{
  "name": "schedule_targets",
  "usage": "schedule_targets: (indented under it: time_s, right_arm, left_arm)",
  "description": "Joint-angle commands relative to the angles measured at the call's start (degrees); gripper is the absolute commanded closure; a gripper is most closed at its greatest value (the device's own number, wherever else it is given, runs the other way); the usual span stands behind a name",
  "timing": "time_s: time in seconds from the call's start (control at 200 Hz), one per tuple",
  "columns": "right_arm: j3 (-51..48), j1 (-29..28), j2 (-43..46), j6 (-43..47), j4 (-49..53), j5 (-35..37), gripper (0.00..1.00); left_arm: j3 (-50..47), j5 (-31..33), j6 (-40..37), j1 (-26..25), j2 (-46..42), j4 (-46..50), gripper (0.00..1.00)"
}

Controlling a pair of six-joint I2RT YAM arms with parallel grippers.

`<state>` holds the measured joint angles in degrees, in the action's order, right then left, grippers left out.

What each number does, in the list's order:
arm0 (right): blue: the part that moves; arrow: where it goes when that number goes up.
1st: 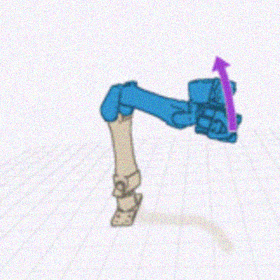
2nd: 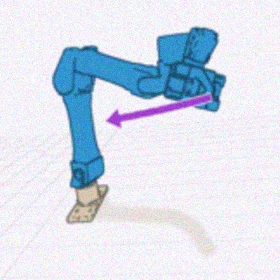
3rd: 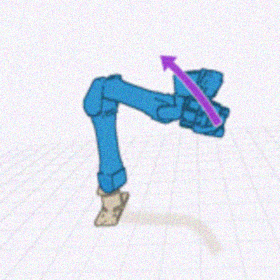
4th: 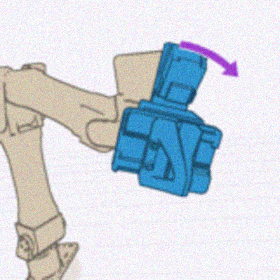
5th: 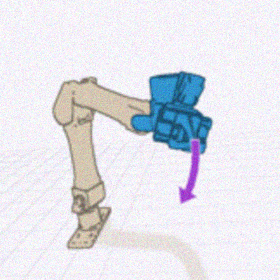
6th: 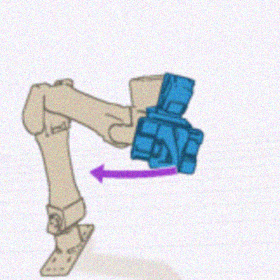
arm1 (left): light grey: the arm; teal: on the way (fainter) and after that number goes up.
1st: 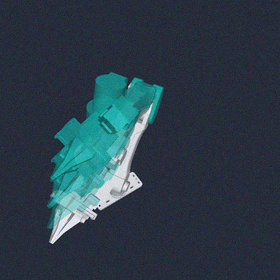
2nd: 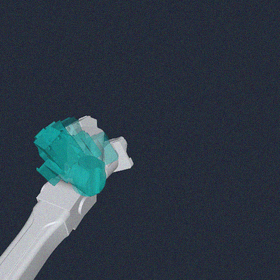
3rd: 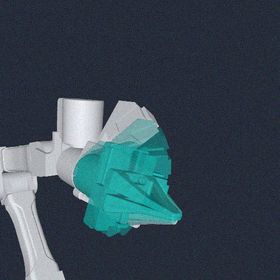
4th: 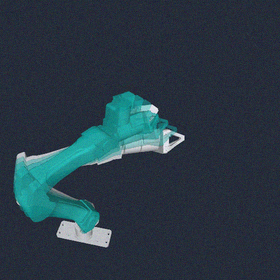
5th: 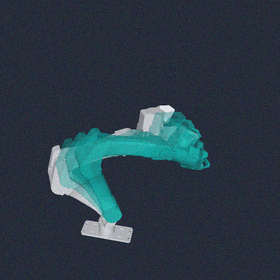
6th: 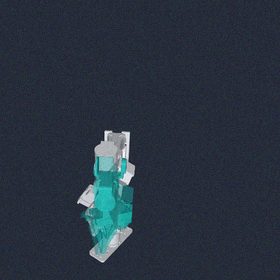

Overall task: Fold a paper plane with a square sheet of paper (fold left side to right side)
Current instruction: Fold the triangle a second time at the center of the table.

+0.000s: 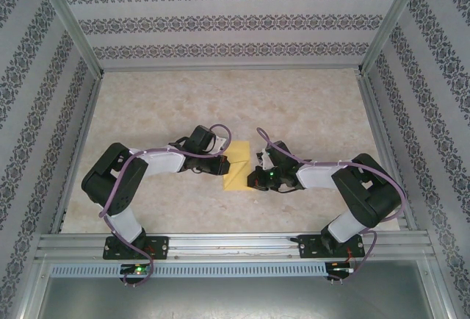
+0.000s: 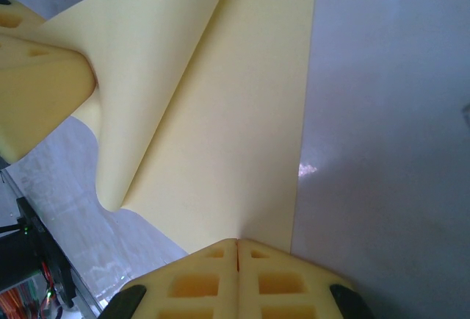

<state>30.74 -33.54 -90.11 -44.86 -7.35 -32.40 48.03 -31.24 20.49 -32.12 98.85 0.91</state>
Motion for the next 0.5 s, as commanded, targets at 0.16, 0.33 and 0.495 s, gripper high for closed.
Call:
schedule_targets:
  time_s: [0.16, 0.33, 0.495]
  right_arm:
    - [-1.01, -0.58, -1.74, 1.49, 4.45, 2.09, 1.00]
    - [-0.99, -0.59, -1.83, 1.54, 4.45, 2.08, 1.00]
    - [-0.95, -0.60, -2.24, 1.45, 4.45, 1.99, 1.00]
  left_arm:
    - [1.88, 0.57, -1.83, 0.74, 1.43, 1.13, 1.00]
    - [1.96, 0.48, -1.83, 0.74, 1.74, 0.80, 1.00]
    - [2.07, 0.47, -1.86, 0.74, 1.96, 0.61, 1.00]
